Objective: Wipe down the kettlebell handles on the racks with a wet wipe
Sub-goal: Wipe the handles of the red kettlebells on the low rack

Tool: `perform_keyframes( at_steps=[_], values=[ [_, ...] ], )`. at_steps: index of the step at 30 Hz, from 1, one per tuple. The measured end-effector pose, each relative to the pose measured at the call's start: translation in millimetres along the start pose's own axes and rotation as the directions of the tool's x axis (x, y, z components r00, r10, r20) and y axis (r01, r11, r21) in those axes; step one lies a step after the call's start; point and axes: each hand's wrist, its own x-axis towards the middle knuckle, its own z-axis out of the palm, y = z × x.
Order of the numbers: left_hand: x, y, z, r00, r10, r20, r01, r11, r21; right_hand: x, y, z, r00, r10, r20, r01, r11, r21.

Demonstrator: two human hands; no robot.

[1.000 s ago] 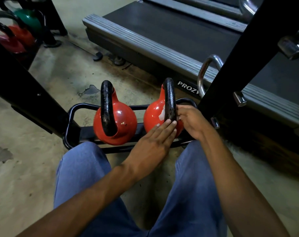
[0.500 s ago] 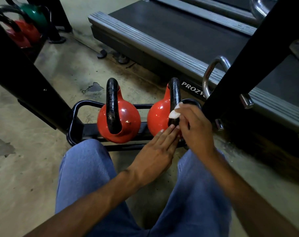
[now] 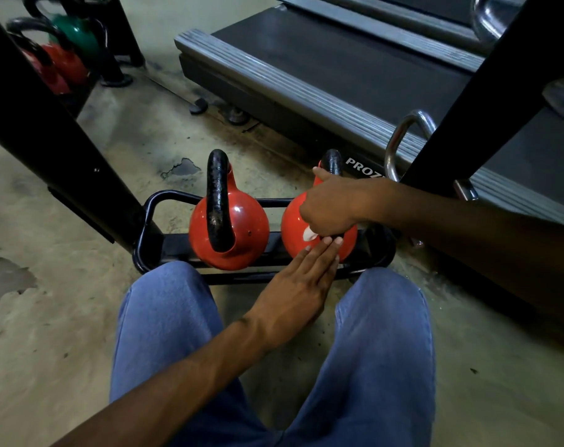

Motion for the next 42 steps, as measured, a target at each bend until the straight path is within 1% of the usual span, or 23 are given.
perform_keyframes(
  at_steps=[3, 6, 10, 13, 15, 16, 17, 19, 20, 22, 24, 26, 28, 30, 31, 32, 34, 36, 37, 38, 39, 40, 42],
  values=[
    [1.0, -0.1, -1.2, 1.0, -0.012, 0.002, 0.012, 1.0, -0.015, -3.6, -1.1, 3.4, 0.998, 0.023, -0.066, -0.027, 0.998, -0.052],
    [-0.2, 1.8, -2.3, 1.0, -0.013, 0.027, 0.014, 0.999, -0.042, -3.7, -1.3, 7.7, 0.997, 0.049, -0.061, -0.049, 0.999, 0.017],
    [-3.2, 0.4, -0.7, 0.999, -0.014, 0.045, 0.018, 0.997, -0.08, -21.4, 9.0, 32.3, 0.971, -0.06, -0.232, 0.068, 0.997, 0.027],
    [-4.0, -0.6, -1.1, 0.999, 0.0, 0.047, 0.005, 0.994, -0.105, -38.2, 18.9, 57.9, 0.918, -0.079, -0.388, 0.142, 0.981, 0.135],
    [-2.9, -2.0, -4.6, 0.998, 0.007, 0.055, -0.001, 0.995, -0.102, -39.7, 24.4, 70.1, 0.841, 0.033, -0.539, 0.101, 0.971, 0.218],
    [-2.5, -2.9, -6.4, 0.998, 0.008, 0.056, -0.002, 0.994, -0.108, -38.4, 24.1, 75.3, 0.779, 0.112, -0.617, 0.067, 0.963, 0.26],
    [-2.5, -4.2, -8.1, 0.998, 0.008, 0.058, -0.001, 0.993, -0.12, -36.8, 20.0, 81.6, 0.696, 0.209, -0.687, 0.026, 0.949, 0.315],
    [-2.0, -7.6, -9.7, 0.998, 0.01, 0.06, -0.002, 0.99, -0.144, -36.2, -0.9, 96.5, 0.486, 0.447, -0.751, -0.037, 0.869, 0.494],
    [-1.6, -9.0, -10.6, 0.998, 0.009, 0.061, 0.001, 0.987, -0.159, -36.9, -18.2, 104.1, 0.388, 0.569, -0.725, -0.034, 0.795, 0.606],
    [-0.4, -10.6, -12.3, 0.998, 0.004, 0.062, 0.008, 0.98, -0.199, -35.9, -59.8, 118.5, 0.257, 0.775, -0.577, 0.049, 0.586, 0.809],
    [-1.6, -11.3, -12.9, 0.998, 0.007, 0.067, 0.008, 0.976, -0.22, -30.8, -98.2, 127.4, 0.179, 0.91, -0.375, 0.169, 0.347, 0.923],
    [-5.9, -12.1, -12.7, 0.997, 0.008, 0.076, 0.008, 0.979, -0.206, -23.8, -121.5, 127.1, 0.137, 0.971, -0.197, 0.248, 0.159, 0.956],
    [-9.0, -13.0, -13.6, 0.997, 0.001, 0.081, 0.016, 0.979, -0.201, -18.4, -123.9, 119.1, 0.116, 0.99, -0.085, 0.322, 0.044, 0.946],
    [-5.9, -13.7, -17.3, 0.998, -0.009, 0.069, 0.023, 0.978, -0.206, -11.3, -106.5, 110.1, 0.057, 0.997, -0.045, 0.365, 0.021, 0.931],
    [-1.6, -14.5, -19.4, 0.999, -0.012, 0.053, 0.023, 0.978, -0.207, -7.6, -93.8, 107.9, 0.046, 0.998, -0.038, 0.364, 0.019, 0.931],
    [3.3, -15.8, -21.2, 0.999, -0.014, 0.038, 0.021, 0.978, -0.205, -5.0, -82.2, 105.2, 0.068, 0.997, -0.02, 0.359, -0.006, 0.933],
    [10.7, -19.6, -23.4, 0.999, -0.018, 0.03, 0.024, 0.979, -0.205, -0.6, -64.1, 104.0, 0.187, 0.98, 0.072, 0.379, -0.14, 0.915],
    [13.9, -23.7, -24.0, 0.998, -0.029, 0.052, 0.04, 0.974, -0.221, 3.6, -53.1, 102.1, 0.343, 0.924, 0.166, 0.452, -0.317, 0.834],
    [15.9, -26.1, -25.1, 0.998, -0.032, 0.059, 0.045, 0.972, -0.233, 5.9, -46.6, 99.1, 0.374, 0.908, 0.189, 0.489, -0.366, 0.792],
    [19.3, -29.1, -25.6, 0.998, -0.031, 0.063, 0.045, 0.97, -0.24, 8.7, -38.0, 93.9, 0.371, 0.907, 0.196, 0.515, -0.377, 0.77],
    [23.7, -31.7, -26.4, 0.998, -0.026, 0.065, 0.041, 0.969, -0.242, 10.3, -28.7, 84.2, 0.347, 0.921, 0.18, 0.507, -0.345, 0.789],
    [28.2, -33.8, -26.5, 0.998, -0.02, 0.067, 0.036, 0.97, -0.242, 9.0, -23.3, 74.1, 0.317, 0.941, 0.116, 0.479, -0.265, 0.837],
    [34.9, -35.8, -26.5, 0.997, -0.01, 0.075, 0.029, 0.966, -0.258, 3.5, -31.4, 66.1, 0.26, 0.961, -0.097, 0.343, 0.002, 0.939]
  ],
)
